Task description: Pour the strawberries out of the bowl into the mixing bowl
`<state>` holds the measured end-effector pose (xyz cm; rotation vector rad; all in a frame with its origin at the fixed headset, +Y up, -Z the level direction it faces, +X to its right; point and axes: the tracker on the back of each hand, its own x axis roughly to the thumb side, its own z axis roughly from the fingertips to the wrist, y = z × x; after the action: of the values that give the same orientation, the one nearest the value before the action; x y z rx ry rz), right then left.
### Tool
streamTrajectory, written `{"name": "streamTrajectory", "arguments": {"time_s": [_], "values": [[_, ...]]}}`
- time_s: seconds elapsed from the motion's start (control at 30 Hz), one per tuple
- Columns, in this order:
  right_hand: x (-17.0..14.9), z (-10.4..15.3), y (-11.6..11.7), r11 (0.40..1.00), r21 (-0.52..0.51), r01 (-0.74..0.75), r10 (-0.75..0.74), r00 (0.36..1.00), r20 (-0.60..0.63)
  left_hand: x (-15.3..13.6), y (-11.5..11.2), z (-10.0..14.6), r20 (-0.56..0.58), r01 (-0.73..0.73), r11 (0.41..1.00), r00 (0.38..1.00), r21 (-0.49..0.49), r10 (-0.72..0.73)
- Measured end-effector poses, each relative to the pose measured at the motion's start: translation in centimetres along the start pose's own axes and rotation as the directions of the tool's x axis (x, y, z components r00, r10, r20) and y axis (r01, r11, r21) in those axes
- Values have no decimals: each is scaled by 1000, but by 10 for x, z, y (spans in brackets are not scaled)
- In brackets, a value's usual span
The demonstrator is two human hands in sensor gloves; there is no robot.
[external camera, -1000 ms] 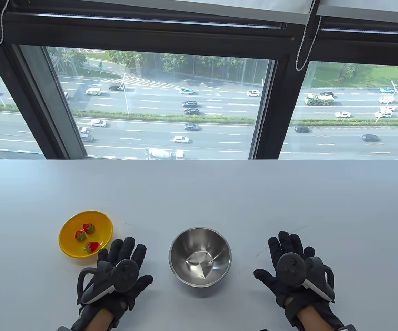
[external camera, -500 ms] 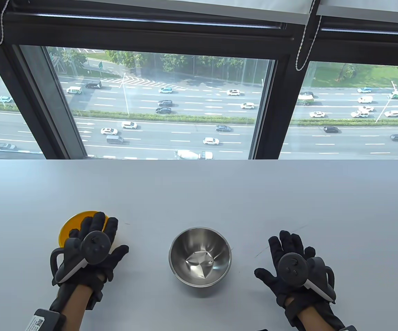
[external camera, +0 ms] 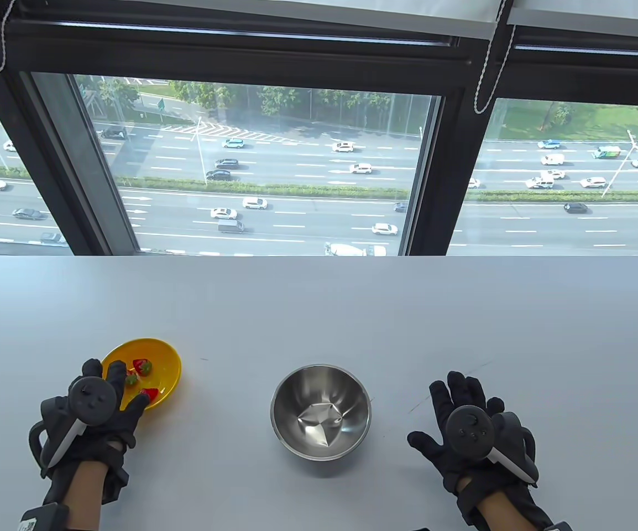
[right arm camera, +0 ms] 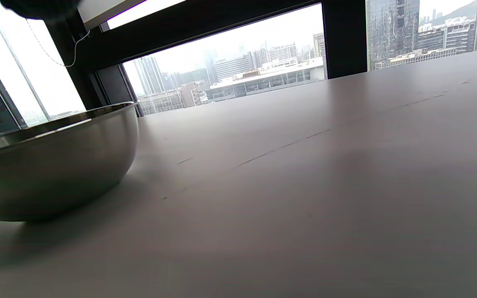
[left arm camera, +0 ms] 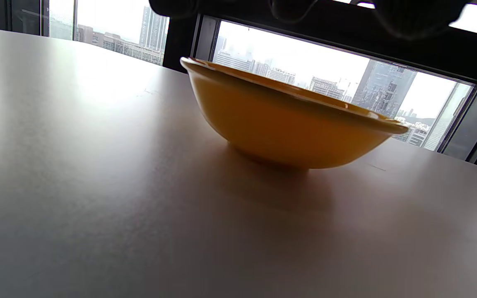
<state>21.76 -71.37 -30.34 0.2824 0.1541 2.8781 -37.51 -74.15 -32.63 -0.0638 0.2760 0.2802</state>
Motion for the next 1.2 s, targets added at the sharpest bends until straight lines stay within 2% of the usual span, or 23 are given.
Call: {"name": "streamTrajectory", "arguments": {"time_s": [0.27, 0.47, 0.7, 1.2], "values": [[0, 0, 1, 1000, 22, 7, -7, 1000, 1, -11, -13, -3, -53, 44, 990, 997, -137, -51], [0, 0, 1, 999, 33, 11, -11, 1000, 3, -13, -17, -4, -73, 71, 984, 994, -163, -84], [1, 0, 1, 999, 41, 10, -10, 1000, 5, -18, -22, -6, -96, 61, 984, 992, -165, -78], [1, 0, 2, 999, 42, 13, -13, 1000, 8, -21, -23, -8, -90, 10, 999, 996, -44, -14]]}}
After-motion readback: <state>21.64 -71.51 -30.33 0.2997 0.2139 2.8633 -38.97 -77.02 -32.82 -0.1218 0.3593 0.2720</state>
